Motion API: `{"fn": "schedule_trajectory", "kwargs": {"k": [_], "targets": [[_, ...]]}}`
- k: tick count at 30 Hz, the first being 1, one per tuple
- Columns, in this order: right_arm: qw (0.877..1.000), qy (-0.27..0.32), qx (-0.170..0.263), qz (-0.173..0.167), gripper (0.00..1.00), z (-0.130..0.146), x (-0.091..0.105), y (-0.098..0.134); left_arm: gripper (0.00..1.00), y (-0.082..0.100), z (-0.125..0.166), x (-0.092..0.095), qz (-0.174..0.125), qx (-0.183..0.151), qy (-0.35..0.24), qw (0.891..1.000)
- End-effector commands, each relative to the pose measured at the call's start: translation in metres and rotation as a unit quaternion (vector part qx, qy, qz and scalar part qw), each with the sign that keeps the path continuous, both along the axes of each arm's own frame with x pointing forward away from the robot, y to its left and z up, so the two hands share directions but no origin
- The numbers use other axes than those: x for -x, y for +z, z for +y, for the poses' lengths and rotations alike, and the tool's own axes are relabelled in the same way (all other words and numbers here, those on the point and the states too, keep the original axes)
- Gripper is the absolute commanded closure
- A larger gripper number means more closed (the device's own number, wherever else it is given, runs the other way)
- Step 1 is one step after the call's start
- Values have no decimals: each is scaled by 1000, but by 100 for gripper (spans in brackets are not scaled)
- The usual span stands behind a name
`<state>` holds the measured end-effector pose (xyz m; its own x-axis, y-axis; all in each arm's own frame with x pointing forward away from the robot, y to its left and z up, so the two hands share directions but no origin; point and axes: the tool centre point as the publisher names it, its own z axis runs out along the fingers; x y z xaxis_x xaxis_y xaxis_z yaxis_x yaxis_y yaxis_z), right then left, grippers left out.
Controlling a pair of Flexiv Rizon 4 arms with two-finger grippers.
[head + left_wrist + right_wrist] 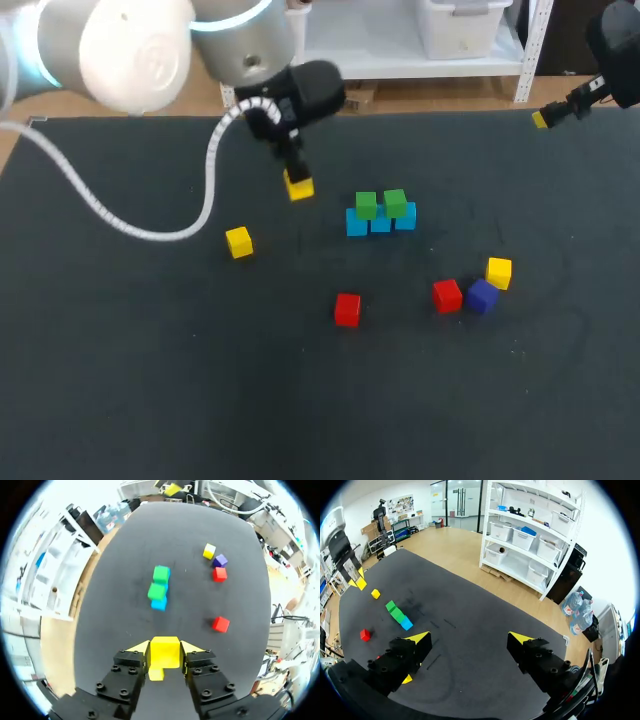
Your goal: Place the blue cubes, place green cubes on the blue cubes, place the yellow cubes on the green cubes, then place the red cubes on the yellow cubes, and place purple cube on the red cubes.
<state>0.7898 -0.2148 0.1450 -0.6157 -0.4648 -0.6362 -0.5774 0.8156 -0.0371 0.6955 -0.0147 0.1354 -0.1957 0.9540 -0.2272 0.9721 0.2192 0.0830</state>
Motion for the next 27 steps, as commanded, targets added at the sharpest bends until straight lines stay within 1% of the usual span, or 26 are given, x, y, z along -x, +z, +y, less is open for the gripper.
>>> {"fn": "schedule_trajectory", "kwargs": {"k": [1,5,10,12,16,22,27], "targets": [[1000,-1,1,0,0,0,1,0,100,-2,-26,-17,9,-19,-24,999],[1000,-1,1,0,0,0,1,0,100,-7,-41,-28,6,-29,-46,998],[1000,-1,1,0,0,0,1,0,100,-7,-59,-33,5,-32,-73,997],[1000,-1,1,0,0,0,1,0,100,-9,-67,-35,1,-32,-87,996],[1000,-1,1,0,0,0,1,0,100,-15,-78,-36,13,-33,-106,994],[1000,-1,1,0,0,0,1,0,100,-21,-86,-40,24,-35,-109,993],[1000,-1,1,0,0,0,1,0,100,-25,-88,-45,29,-24,-91,995]]}}
